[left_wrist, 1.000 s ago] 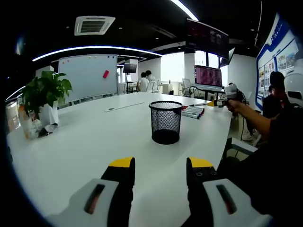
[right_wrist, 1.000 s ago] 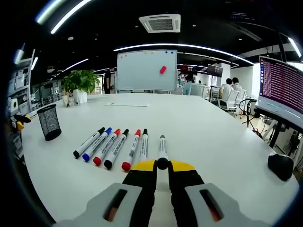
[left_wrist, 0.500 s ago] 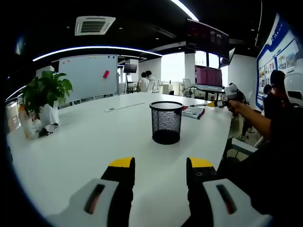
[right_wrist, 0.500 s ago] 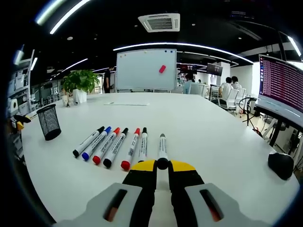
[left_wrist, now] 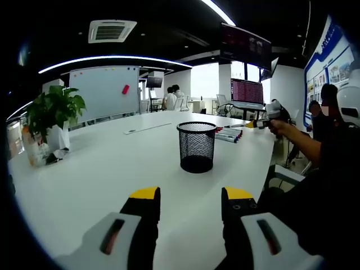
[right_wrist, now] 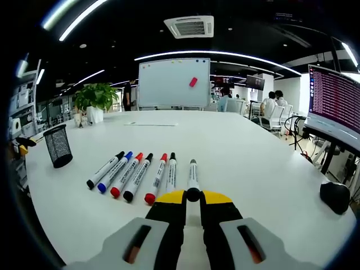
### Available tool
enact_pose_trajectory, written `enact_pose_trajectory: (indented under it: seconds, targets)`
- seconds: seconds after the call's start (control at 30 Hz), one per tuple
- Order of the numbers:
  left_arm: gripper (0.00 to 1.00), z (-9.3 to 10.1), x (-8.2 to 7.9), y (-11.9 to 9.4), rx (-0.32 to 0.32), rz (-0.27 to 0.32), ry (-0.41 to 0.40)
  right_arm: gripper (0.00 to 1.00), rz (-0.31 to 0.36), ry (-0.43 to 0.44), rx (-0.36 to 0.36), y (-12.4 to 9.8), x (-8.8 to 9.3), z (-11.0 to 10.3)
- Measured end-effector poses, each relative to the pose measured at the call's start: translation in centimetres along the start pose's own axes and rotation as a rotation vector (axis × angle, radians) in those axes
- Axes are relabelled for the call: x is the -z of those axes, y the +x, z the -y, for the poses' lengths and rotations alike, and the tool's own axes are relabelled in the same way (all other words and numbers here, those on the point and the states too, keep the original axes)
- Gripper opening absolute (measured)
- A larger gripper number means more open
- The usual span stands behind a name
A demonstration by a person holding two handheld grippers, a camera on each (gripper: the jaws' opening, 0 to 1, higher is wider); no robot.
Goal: Pick up the whiteboard markers from the pen holder and place them facing the whiteboard neatly
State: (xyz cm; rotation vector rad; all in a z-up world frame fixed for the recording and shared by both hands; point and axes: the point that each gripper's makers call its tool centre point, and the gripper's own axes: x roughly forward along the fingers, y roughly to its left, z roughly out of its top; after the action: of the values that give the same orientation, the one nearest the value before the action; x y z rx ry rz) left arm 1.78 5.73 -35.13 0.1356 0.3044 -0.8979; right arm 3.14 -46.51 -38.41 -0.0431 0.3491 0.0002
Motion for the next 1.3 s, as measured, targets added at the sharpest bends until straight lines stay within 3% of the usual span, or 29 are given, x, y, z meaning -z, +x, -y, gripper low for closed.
enact_pose_trajectory:
  seconds: [0.43,0.73,0.9,1.3]
  targets:
    - [0.45,0.1,0.1,0.3,0.005,-0.006,-0.001,0.13,-0.013,-0.019,-0.018,1.5,-0.6,-0.3]
    - [0.45,-0.1,0.3,0.2,0.001,-0.007,-0.006,0.13,-0.086,-0.037,-0.023,3.0,1.3,0.2]
    - [0.45,0.1,0.4,0.3,0.005,-0.008,-0.005,0.13,-0.115,-0.042,-0.045,2.9,2.4,-0.6]
    - [0.45,-0.1,0.3,0.2,0.002,-0.005,-0.006,0.13,-0.076,-0.015,-0.05,2.4,2.4,-1.0]
